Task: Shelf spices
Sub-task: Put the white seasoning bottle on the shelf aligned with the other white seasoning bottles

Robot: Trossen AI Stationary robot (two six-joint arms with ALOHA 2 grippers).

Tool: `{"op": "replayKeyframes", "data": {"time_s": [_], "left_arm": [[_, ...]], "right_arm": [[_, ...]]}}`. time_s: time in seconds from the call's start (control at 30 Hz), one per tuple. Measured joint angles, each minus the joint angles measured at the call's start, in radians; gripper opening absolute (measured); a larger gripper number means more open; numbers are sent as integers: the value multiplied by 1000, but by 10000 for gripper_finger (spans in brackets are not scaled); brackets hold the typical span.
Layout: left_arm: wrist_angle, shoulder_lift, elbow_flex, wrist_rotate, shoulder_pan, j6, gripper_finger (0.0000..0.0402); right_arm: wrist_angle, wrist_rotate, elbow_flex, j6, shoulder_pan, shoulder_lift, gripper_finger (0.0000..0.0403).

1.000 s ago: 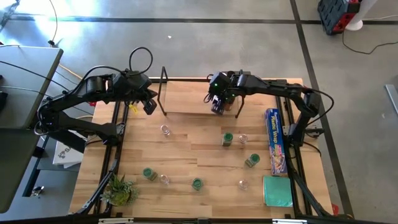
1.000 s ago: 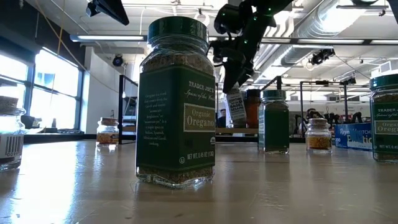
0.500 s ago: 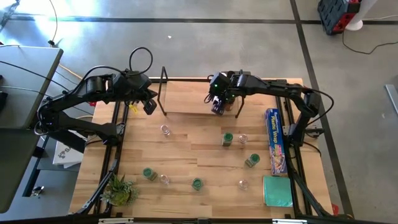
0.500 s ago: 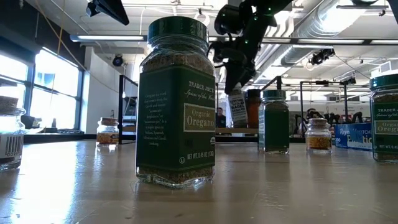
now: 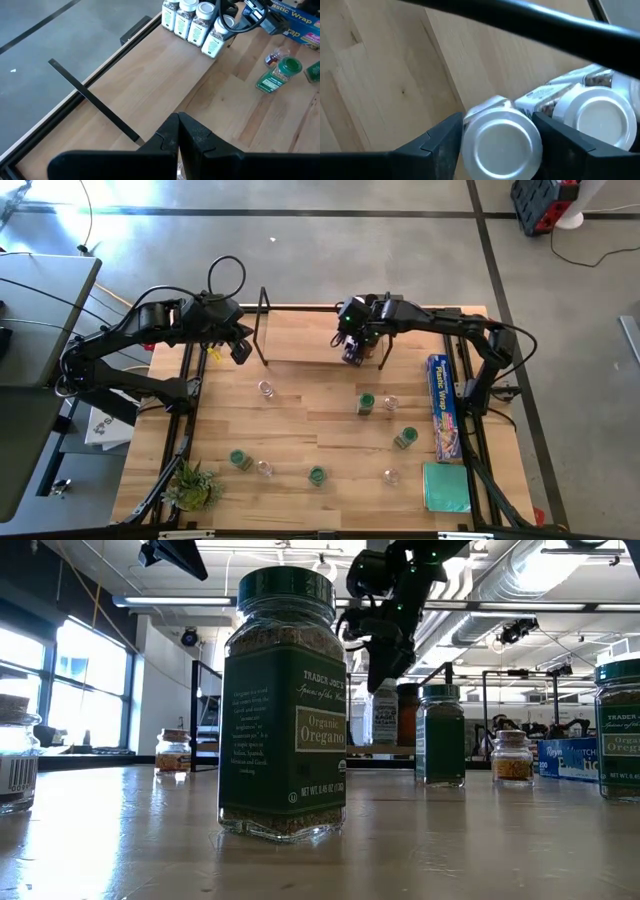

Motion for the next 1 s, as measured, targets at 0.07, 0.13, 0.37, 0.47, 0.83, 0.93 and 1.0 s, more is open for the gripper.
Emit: {"op": "replayKeyframes", "data": {"time_s": [0.07,0.13,0.37,0.47,0.83,0.93,1.0], "left_arm": [[0,0,0,0,0,0,1],[0,0,0,0,0,0,1],[0,0,0,0,0,1,1],[0,0,0,0,0,1,1],[23,0,0,8,0,1,1],[22,0,0,8,0,1,1],[22,0,0,11,0,1,1]], "right_arm": [[-6,-6,0,-1,0,-1,245],[-7,-16,0,2,-4,-1,253],[-3,3,1,24,-6,-10,257],[-2,32,1,48,-6,-28,257],[22,97,1,129,-6,-102,257],[27,97,1,121,-1,-128,257],[34,97,1,120,0,-153,257]]}}
